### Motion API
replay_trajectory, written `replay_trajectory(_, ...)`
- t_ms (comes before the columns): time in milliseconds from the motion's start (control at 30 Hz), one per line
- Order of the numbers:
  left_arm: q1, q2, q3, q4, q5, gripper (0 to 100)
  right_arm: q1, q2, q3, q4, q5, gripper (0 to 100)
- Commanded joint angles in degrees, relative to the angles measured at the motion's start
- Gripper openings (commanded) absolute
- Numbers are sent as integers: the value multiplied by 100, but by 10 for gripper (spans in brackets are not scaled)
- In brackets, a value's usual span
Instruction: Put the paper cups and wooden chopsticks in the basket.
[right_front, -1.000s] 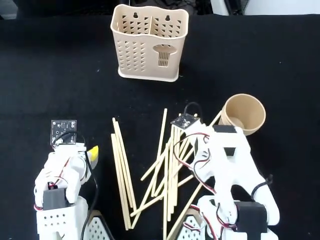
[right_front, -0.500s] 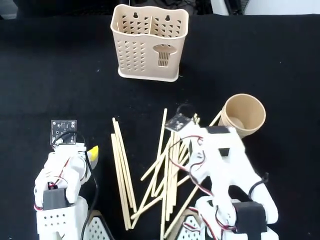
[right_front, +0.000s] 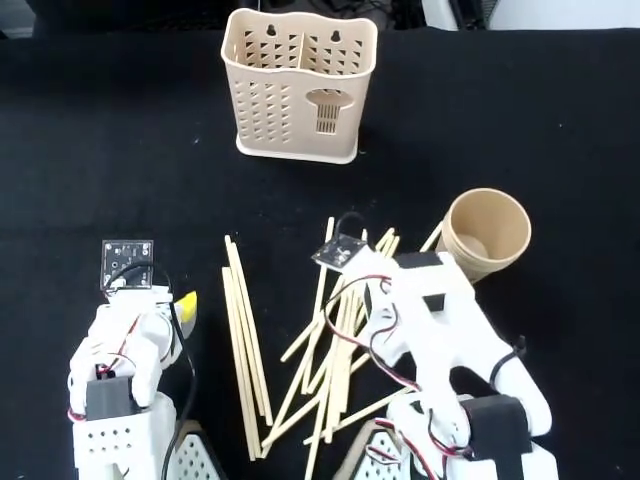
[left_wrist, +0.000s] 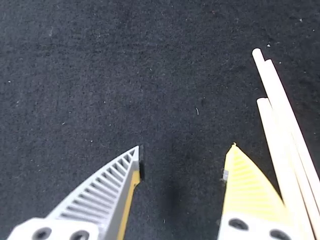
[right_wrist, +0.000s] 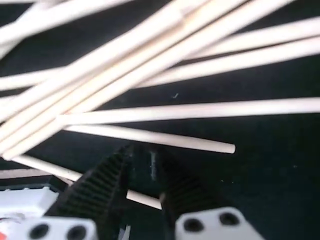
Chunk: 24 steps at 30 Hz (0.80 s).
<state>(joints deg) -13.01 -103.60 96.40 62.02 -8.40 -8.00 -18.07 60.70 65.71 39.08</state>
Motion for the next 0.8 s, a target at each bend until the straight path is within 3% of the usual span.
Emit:
replay_trajectory(0,84,-44,92,-26,-9,275,-97,-31,-409,281,-132,36)
replay_trajectory(267,84,-44,92,-35,-9,275,-97,-40,-919,501,-290,39)
replay_trajectory(467,84,-44,92,-35,-9,275,149,-646,-637,800,18,35)
replay_trajectory(633,84,-44,92,-35,-9,275,1143,-2000,-127,1116,396,36)
replay_trajectory(767,84,-44,92,-35,-9,275,2163,-2325,-84,1767,1187,36)
